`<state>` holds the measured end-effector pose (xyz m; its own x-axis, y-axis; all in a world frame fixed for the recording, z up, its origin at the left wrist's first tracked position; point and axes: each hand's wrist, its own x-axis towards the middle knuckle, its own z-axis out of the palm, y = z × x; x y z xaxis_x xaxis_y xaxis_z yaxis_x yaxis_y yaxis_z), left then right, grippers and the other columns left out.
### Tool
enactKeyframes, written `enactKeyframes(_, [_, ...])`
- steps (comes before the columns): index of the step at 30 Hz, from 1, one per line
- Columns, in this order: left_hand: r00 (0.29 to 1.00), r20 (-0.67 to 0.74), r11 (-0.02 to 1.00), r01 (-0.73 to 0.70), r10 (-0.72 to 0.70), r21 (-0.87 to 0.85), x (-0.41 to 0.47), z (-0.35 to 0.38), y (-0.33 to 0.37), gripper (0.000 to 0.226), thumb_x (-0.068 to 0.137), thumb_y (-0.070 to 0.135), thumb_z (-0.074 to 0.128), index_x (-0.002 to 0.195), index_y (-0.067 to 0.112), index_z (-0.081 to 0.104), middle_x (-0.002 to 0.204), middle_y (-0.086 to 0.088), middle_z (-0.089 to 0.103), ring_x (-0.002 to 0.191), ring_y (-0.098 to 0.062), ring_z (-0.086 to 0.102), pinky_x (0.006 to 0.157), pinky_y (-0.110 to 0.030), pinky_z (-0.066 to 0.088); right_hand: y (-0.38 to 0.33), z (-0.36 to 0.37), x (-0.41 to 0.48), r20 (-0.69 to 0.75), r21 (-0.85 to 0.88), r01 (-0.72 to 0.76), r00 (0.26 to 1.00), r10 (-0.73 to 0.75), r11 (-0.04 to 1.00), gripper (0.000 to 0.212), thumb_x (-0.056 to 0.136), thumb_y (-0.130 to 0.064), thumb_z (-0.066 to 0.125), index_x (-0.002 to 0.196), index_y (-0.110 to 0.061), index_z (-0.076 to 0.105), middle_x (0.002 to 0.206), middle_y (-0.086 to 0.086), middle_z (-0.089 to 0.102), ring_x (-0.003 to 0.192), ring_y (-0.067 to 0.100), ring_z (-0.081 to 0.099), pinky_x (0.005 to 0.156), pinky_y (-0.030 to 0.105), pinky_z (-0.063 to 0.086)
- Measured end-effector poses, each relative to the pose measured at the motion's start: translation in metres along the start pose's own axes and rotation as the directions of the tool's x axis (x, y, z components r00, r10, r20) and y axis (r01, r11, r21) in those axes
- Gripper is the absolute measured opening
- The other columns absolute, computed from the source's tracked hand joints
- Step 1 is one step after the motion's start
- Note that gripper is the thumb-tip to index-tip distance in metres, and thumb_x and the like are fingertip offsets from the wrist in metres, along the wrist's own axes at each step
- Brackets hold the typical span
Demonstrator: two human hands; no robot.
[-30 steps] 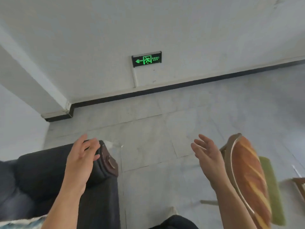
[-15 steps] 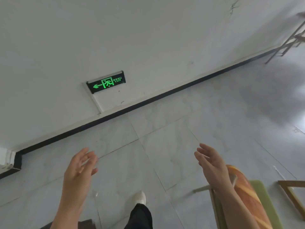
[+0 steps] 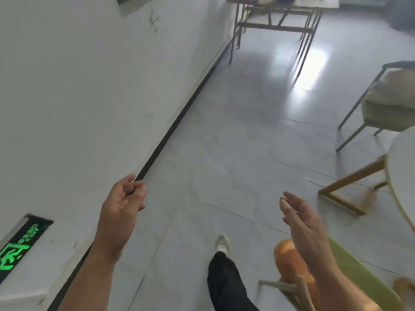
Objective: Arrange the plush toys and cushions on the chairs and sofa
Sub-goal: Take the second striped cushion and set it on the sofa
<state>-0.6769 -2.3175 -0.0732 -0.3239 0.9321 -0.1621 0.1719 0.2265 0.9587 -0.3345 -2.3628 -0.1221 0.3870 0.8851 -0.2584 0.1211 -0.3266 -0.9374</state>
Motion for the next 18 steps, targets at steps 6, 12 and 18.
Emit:
enactKeyframes(6, [0.993,0.108,0.999,0.038,-0.040,0.014,0.152,0.101,0.039,0.040,0.098,0.023,0.068,0.135,0.026,0.056,0.124,0.001,0.067,0.121,-0.023,0.065,0.102,-0.049,0.053,-0.028,0.023,0.159,-0.061,0.042,-0.081,0.995,0.083,0.996,0.044,0.100,-0.030,0.063,0.143,-0.024,0.054,0.123,-0.006,0.066,0.114,0.006,0.063,0.104,0.042,0.053])
enactKeyframes(12, [0.995,0.086,0.999,-0.046,0.047,-0.014,0.289,0.154,0.108,0.037,0.098,0.029,0.067,0.133,0.031,0.056,0.126,0.004,0.067,0.120,-0.021,0.066,0.101,-0.049,0.054,-0.124,0.047,0.314,-0.051,0.058,-0.057,0.997,0.060,0.997,0.048,0.100,-0.027,0.066,0.146,-0.025,0.052,0.126,-0.004,0.067,0.113,0.003,0.064,0.100,0.037,0.053])
enactKeyframes(18, [0.998,0.054,0.997,-0.015,0.020,-0.080,0.435,0.231,0.120,0.036,0.097,0.027,0.068,0.131,0.032,0.057,0.126,0.003,0.067,0.121,-0.022,0.065,0.101,-0.051,0.053,-0.170,0.084,0.477,-0.045,0.012,-0.032,0.998,0.033,0.999,0.046,0.100,-0.028,0.065,0.144,-0.028,0.054,0.126,-0.007,0.067,0.115,0.005,0.064,0.103,0.039,0.053])
